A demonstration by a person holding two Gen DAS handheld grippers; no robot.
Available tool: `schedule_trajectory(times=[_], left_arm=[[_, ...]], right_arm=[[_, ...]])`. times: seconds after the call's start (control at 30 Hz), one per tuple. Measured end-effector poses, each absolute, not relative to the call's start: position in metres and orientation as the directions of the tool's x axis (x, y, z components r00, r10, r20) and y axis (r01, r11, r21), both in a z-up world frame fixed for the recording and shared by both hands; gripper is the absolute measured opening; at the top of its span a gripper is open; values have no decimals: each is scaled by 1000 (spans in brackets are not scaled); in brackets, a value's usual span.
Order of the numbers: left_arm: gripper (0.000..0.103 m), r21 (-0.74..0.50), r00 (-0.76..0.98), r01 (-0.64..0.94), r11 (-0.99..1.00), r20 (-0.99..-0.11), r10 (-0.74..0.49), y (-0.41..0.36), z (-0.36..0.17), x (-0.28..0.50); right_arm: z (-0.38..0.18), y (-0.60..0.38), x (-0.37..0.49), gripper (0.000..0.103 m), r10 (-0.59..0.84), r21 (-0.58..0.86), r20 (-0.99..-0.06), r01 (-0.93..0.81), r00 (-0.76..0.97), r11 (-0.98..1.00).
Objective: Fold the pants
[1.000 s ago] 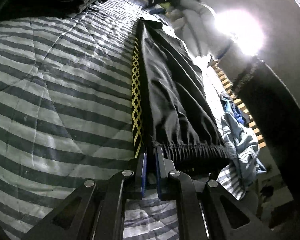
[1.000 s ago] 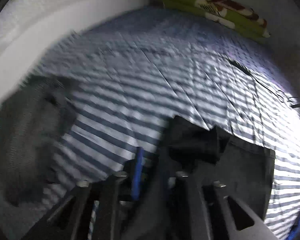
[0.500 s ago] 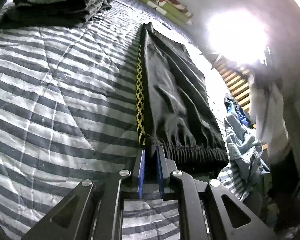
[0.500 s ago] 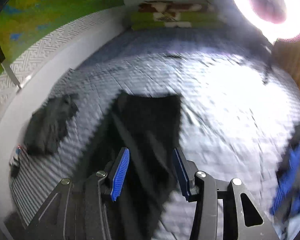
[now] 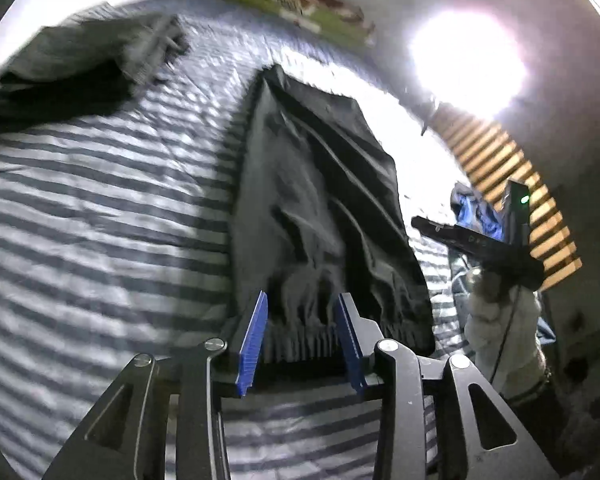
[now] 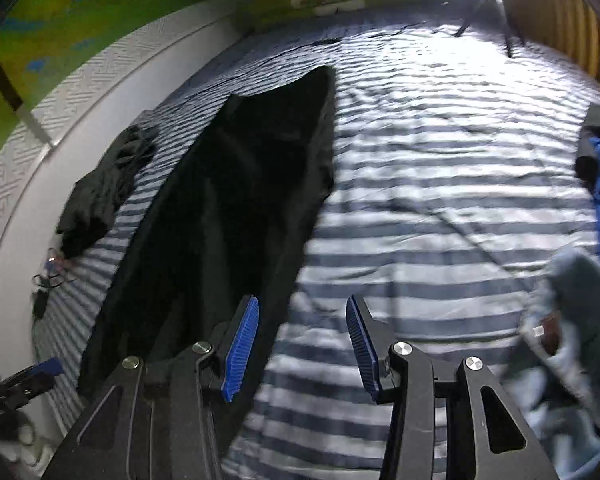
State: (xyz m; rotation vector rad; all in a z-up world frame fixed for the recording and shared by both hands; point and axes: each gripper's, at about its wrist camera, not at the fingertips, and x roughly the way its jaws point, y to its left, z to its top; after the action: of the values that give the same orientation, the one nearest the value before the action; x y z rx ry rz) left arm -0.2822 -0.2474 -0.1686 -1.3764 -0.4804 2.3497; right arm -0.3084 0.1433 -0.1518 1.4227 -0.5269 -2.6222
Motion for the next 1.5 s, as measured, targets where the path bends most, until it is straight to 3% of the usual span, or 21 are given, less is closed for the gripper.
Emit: schedule_trajectory(times=[0.2,0.3,0.47,0.63,0.73,1.0,1.1,1.17,1.27,1.3,1.33,1.37,1.5], left_arm=[[37,-443,-370,-120,-888,-810,455,-233,-211,-285],[37,-349,-383,-149,-925,-843,379,-223,-194,-280],[39,-345,-467,-297,-891,-761,450,-186,-137,-296],[38,-403,-367,-412,-817,-747,554,-130,-157,-322],[38,-401,-281,-454,-796,-783,554,-103,-187,-321],[38,-434,-219,-471,-768,-786,578,-94,-207,-318],[38,-457,-207,-466,-757,-776,596,-94,-212,-318],[38,-467,-216,-470,-749,-763,610,-98,-216,-316],[39,-469,-209,-477,-743,-761,614,-100,-214,-313],[39,-478,-204,-470,-742,-760,618,-102,-213,-314],[39,-493,-200,-458,-740,-754,626,-106,-207,-315],[39,-496,-208,-455,-740,-749,629,-107,-204,-316],[39,-408,-375,-447,-796,-722,581,-138,-157,-330]], right_arm=[[-152,113,-303,42,-298,320,-802,49,-518,-946],[-167,105,-306,42,-200,198,-861,54,-468,-979],[-151,152,-318,42,-374,440,-783,-17,-497,-898],[-129,198,-353,42,-296,436,-755,-110,-585,-893],[-137,212,-389,42,-342,495,-742,-129,-577,-859],[-175,196,-461,41,-328,449,-803,-143,-497,-882],[-175,192,-472,6,-324,441,-804,-134,-498,-888],[-175,197,-483,5,-245,379,-825,-178,-508,-908],[-174,206,-489,6,-262,408,-811,-184,-523,-894],[-172,209,-489,14,-268,419,-807,-190,-527,-888],[-169,213,-485,29,-304,456,-794,-186,-526,-870],[-165,217,-477,36,-345,504,-771,-181,-534,-844],[-144,213,-424,39,-295,463,-778,-189,-554,-866]])
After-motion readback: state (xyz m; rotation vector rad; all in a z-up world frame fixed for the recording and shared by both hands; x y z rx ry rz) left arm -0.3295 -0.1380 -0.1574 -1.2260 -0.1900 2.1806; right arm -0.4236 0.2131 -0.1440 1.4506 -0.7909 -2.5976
